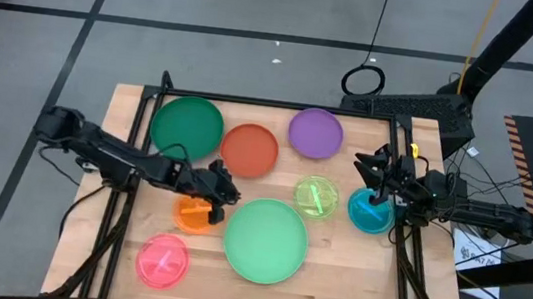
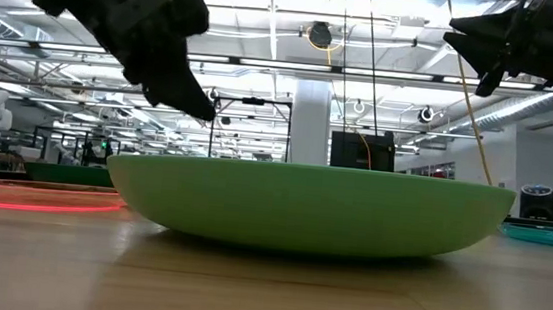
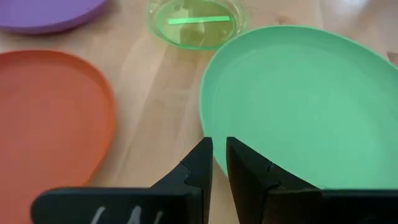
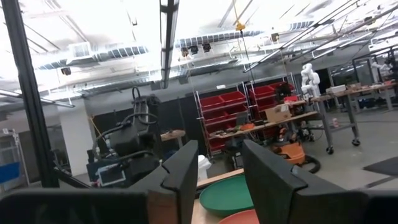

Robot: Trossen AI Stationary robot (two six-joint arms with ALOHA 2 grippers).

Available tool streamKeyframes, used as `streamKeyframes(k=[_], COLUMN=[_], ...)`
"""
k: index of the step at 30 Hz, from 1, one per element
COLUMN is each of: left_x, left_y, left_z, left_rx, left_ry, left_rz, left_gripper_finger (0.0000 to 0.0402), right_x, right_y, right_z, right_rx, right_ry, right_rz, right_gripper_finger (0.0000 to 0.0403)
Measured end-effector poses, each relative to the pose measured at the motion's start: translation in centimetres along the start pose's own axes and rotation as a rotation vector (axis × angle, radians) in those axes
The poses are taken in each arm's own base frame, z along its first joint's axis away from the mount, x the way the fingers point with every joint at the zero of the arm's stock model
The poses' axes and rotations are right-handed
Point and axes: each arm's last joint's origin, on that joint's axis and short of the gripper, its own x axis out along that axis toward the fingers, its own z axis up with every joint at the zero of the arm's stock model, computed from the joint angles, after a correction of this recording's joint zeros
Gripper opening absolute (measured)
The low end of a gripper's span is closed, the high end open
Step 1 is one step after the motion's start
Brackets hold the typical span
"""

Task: Stack plastic plates
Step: Stack the light green plate on top of the dark green plate

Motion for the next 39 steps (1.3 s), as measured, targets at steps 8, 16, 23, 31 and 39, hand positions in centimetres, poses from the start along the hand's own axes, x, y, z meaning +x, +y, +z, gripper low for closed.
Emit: streamKeyframes(k=[8, 16, 23, 31, 39], left_x=[2.5, 3.4, 4.3, 5.7, 6.0], left_y=[-0.3, -2.0, -2.9, -3.2, -3.0], left_z=[-0.5, 1.3, 2.4, 2.6, 2.3], left_rx=[-0.072, -0.079, -0.106, -0.077, -0.052], left_ry=[-0.016, 0.0, 0.196, 0.258, 0.251], left_rz=[0.0, -0.033, 0.034, 0.1, 0.163], left_gripper_finger=[0.0053, 0.0063, 0.0134, 0.0204, 0.0207], right_x=[0.0, 0.0, 0.0, 0.0, 0.0], right_y=[0.0, -0.2, -0.2, -0.2, -0.3], right_z=[0.0, 0.0, 0.0, 0.0, -0.1], right_rx=[-0.062, -0.126, -0.142, -0.147, -0.137], right_ry=[-0.003, -0.01, -0.009, -0.008, 0.009], right_rz=[-0.013, -0.078, -0.078, -0.077, -0.077], right_gripper_finger=[0.0118, 0.0118, 0.0118, 0.0118, 0.0118])
